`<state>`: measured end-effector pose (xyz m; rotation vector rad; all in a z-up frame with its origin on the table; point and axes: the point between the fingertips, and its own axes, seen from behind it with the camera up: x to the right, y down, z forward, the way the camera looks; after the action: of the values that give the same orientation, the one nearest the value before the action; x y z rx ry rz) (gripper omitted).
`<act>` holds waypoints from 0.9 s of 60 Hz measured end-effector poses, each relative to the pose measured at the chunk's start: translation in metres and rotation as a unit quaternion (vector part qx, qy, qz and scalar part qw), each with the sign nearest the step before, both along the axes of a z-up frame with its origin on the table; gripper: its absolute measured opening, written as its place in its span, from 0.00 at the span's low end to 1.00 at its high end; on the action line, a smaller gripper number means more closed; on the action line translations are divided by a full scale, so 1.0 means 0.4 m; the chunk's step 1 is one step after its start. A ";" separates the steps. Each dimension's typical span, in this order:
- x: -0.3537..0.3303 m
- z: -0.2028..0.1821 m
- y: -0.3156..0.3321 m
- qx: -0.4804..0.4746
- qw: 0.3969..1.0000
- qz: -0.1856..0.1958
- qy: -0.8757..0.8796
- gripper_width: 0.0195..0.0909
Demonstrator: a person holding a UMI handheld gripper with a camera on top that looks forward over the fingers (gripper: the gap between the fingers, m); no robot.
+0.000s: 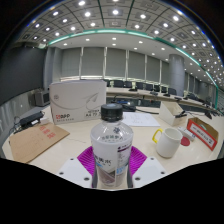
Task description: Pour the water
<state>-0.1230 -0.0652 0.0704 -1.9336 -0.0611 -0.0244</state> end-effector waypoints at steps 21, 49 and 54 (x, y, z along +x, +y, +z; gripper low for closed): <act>-0.019 0.243 0.056 0.011 0.947 0.014 0.321 0.28; 0.232 0.244 0.206 -0.050 0.581 -0.071 0.809 0.28; 0.254 0.224 0.204 -0.060 0.544 -0.084 0.833 0.28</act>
<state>-0.0214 0.0166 0.1600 -1.3200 1.4116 1.6984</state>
